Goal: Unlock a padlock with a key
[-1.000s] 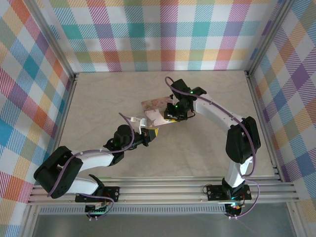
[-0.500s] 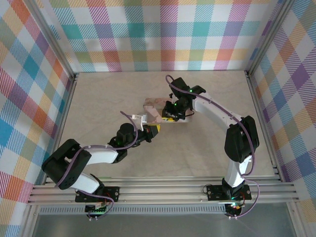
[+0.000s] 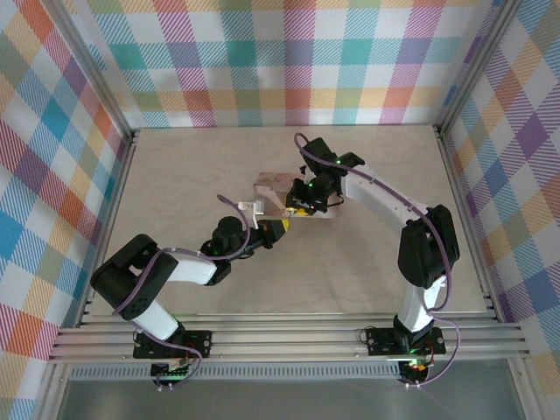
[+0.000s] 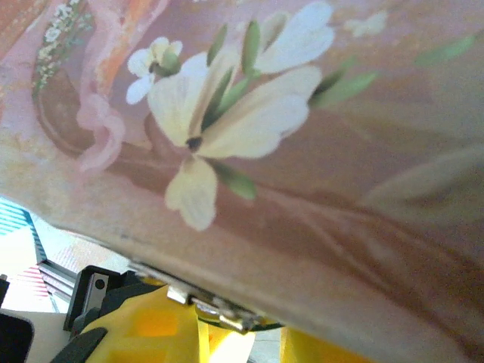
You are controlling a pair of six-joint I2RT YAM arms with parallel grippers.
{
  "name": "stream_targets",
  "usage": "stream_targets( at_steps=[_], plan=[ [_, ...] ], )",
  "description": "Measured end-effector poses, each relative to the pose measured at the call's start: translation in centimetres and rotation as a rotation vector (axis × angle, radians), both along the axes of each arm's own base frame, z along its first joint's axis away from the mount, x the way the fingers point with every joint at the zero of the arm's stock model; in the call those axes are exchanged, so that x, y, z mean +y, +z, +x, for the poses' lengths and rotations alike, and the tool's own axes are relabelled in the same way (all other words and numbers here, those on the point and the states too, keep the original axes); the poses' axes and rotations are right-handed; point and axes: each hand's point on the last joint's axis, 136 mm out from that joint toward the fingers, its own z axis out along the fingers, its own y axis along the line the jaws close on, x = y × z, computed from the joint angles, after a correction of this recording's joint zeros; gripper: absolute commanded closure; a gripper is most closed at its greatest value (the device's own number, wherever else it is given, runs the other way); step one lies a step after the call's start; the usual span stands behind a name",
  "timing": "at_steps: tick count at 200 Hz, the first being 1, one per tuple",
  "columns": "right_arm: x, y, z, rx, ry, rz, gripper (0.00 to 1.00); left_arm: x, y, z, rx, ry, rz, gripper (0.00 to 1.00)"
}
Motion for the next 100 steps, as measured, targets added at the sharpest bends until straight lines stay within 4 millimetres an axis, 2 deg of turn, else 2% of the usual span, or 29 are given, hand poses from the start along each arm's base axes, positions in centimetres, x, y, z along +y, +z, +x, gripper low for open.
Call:
stream_targets(
  at_steps=[100],
  plan=[
    [0.07,-0.55,0.10,0.003,0.001,0.016,1.00,0.30,-0.43,0.38,0.034,0.001,-0.015,1.00]
  ],
)
